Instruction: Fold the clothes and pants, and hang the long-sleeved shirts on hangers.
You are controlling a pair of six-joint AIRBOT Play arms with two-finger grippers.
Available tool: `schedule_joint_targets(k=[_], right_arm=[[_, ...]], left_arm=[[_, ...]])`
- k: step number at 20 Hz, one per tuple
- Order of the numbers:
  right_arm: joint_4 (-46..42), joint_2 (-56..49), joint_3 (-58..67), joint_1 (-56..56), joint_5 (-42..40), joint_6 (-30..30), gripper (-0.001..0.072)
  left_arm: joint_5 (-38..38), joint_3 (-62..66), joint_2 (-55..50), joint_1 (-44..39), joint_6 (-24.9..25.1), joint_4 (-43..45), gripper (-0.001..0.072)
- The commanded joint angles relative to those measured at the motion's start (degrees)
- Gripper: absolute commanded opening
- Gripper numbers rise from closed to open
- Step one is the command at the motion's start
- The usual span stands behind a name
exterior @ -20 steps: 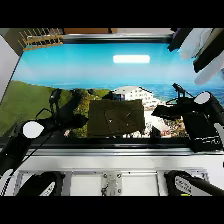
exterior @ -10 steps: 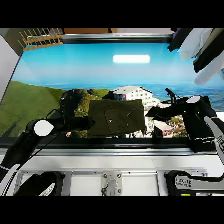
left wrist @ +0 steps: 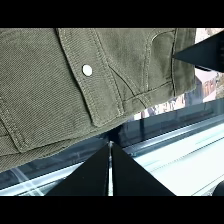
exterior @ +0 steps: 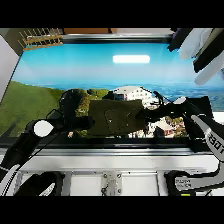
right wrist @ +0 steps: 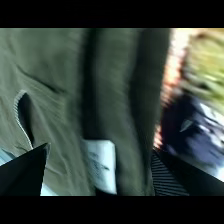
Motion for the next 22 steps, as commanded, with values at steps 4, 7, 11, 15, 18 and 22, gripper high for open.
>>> schedule_joint_targets(k=[4,7,11,15,18,22], right_arm=[[5.92,-1.86,-0.02,6.75,-5.25,-0.09,0.0696],[6.60,-2.08,0.00,8.96,-5.77,-0.22,0.0428],[6.01,-0.76,0.35,8.85,-5.84,-0.55,0.0048],[-9.62,8.52,6.12,2.05,-5.18,12.70,0.0047],[-22.84,16.83,11.08,-8.26,-2.29,22.38,0.0047],[-24.70,24.61,11.85,-24.87,-2.21,25.64,0.0047]], left_arm=[[0.00,0.04,0.07,-0.02,0.11,0.02,0.0021],[-0.02,0.04,0.07,-0.02,0.11,0.02,0.0021],[-0.04,0.04,0.07,-0.02,0.11,0.02,0.0021],[-0.02,0.04,0.07,-0.02,0.11,0.02,0.0020],[-0.02,0.04,0.07,-0.02,0.13,0.04,0.0021],[-0.02,0.04,0.04,-0.02,0.13,0.04,0.0020]])
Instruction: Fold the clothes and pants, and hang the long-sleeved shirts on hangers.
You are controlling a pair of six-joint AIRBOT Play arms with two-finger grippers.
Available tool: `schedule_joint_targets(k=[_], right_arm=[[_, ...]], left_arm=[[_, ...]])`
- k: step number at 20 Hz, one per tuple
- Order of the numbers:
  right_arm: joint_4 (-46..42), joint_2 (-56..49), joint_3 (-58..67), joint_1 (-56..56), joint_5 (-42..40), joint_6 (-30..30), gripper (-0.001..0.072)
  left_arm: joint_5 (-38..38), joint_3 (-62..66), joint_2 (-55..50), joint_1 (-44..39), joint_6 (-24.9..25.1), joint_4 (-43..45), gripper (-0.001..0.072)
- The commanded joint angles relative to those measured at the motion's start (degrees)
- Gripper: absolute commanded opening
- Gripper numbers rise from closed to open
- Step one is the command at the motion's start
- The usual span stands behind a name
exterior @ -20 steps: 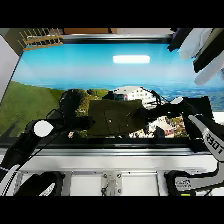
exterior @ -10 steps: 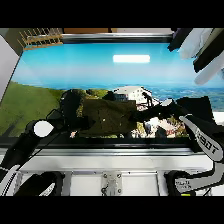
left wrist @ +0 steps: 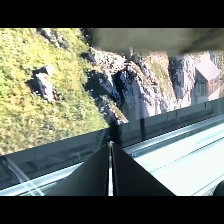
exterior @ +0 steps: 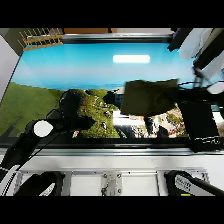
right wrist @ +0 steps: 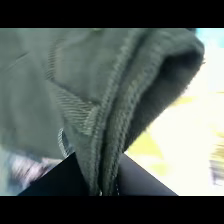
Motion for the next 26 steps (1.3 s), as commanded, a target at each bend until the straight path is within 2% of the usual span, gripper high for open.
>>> schedule_joint_targets(k=[1,6,10,13,16,19,23,26], right_arm=[[-4.92,6.27,1.29,-13.99,0.63,4.94,0.0047],[-4.76,8.22,1.29,-25.31,-0.92,6.69,0.0047],[-4.81,11.19,1.27,-26.88,-4.81,7.34,0.0047],[-6.40,13.46,1.27,-26.88,-7.06,11.39,0.0047],[-12.98,15.56,0.37,-26.86,-4.79,16.98,0.0047],[-17.77,17.33,-3.23,-26.86,-1.62,17.22,0.0047],[-24.90,20.26,-9.46,-26.86,2.82,21.94,0.0047],[-28.37,22.03,-13.22,-26.86,7.85,22.49,0.0048]], left_arm=[[0.00,0.04,0.00,-0.02,-0.09,0.02,0.0021],[-0.02,0.04,0.02,-0.02,-0.09,0.02,0.0020],[0.00,0.04,0.00,-0.02,-0.09,0.02,0.0021],[0.00,0.04,0.00,-0.02,-0.09,0.02,0.0021],[0.00,0.04,0.00,-0.02,-0.07,0.02,0.0020],[0.00,0.04,0.00,-0.04,-0.07,0.04,0.0021],[0.00,0.04,0.00,-0.02,-0.07,0.04,0.0020],[0.00,0.04,0.00,-0.02,-0.07,0.07,0.0021]])
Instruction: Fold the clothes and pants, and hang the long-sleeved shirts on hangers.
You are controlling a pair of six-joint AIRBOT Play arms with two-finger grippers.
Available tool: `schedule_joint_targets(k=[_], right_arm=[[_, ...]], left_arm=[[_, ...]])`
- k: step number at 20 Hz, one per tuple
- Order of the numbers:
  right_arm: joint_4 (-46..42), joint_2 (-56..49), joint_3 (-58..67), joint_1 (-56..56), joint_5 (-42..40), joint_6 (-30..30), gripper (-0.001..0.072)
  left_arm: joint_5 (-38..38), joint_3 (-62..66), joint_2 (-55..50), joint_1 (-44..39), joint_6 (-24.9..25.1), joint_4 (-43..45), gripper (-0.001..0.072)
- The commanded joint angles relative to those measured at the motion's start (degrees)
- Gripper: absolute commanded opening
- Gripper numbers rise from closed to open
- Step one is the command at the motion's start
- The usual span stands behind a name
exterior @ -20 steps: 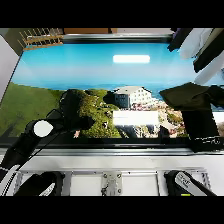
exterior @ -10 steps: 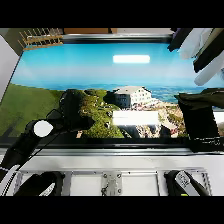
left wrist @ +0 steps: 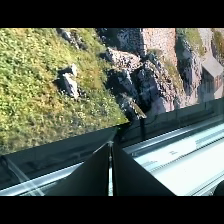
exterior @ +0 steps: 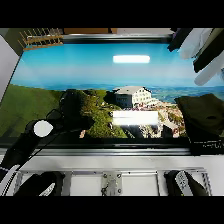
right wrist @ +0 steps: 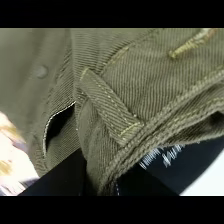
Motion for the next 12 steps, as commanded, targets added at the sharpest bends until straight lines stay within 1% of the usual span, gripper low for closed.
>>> schedule_joint_targets(k=[1,6,7,9,10,12], right_arm=[[-5.92,2.05,-4.48,-0.02,5.95,1.86,0.0048],[-7.43,2.23,-8.24,-0.02,10.43,1.79,0.0060],[-7.56,2.21,-8.39,-0.02,11.17,1.51,0.0121],[-7.54,2.25,-8.33,-0.02,11.74,0.52,0.0544],[-7.48,2.25,-8.24,-0.02,11.61,0.46,0.0598],[-4.85,3.67,-7.78,0.90,9.73,-4.00,0.0597]], left_arm=[[0.02,0.04,0.00,-0.02,-0.07,0.02,0.0021],[0.00,0.04,0.00,-0.02,-0.04,0.44,0.0021],[-0.02,0.04,0.02,-0.02,-0.04,0.44,0.0021],[-0.02,0.04,0.02,-0.02,-0.04,0.44,0.0021],[0.00,0.04,0.00,-0.02,-0.04,0.44,0.0020],[-0.04,0.04,0.02,-0.02,-0.04,0.44,0.0021]])
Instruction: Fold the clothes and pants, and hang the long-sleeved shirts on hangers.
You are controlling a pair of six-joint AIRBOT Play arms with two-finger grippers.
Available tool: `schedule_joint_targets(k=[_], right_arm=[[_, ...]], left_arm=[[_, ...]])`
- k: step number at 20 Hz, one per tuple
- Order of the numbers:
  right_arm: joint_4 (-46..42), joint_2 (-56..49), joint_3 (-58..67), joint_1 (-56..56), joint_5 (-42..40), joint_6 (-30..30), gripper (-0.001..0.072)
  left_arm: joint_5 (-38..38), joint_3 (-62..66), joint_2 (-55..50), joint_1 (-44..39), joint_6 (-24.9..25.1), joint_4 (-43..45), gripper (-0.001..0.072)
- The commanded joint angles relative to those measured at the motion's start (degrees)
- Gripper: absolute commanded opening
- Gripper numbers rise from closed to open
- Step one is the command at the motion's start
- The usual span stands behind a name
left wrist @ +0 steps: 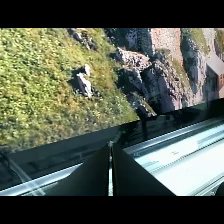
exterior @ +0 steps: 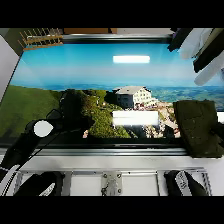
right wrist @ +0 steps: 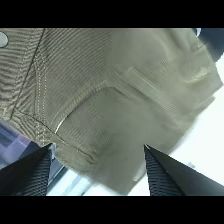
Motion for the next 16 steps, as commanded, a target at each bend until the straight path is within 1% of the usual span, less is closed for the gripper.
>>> schedule_joint_targets(k=[1,3,5,7,10,11,12,14,16], right_arm=[[4.59,2.80,0.17,2.36,-2.73,-5.70,0.0597],[11.02,6.21,0.17,7.72,-5.86,-9.79,0.0597],[16.79,7.89,0.15,15.47,-7.10,-13.09,0.0597],[18.71,7.76,0.07,24.20,-7.15,-13.46,0.0597],[18.60,7.10,-0.04,35.21,-7.13,-13.49,0.0594],[18.58,6.93,-0.04,37.59,-7.13,-13.46,0.0574],[18.60,6.84,-0.04,39.43,-7.13,-13.46,0.0458],[18.60,6.67,-0.04,41.75,-7.13,-13.49,0.0062],[18.62,6.67,-0.04,42.05,-6.82,-13.44,0.0051]], left_arm=[[-0.02,0.04,0.02,-0.02,-0.02,0.02,0.0021],[-0.02,0.04,0.02,-0.04,-0.04,0.02,0.0021],[0.04,0.04,0.00,-0.02,-0.04,0.00,0.0021],[0.02,0.04,0.00,-0.02,-0.04,0.02,0.0020],[0.02,0.04,0.00,-0.04,-0.04,-0.07,0.0020],[0.00,0.04,0.00,-0.02,-0.07,-0.04,0.0020],[0.02,0.04,0.02,-0.04,-0.04,-0.04,0.0021],[0.02,0.04,0.02,-0.02,-0.04,-0.04,0.0020],[0.02,0.04,0.02,-0.02,-0.04,-0.04,0.0021]])
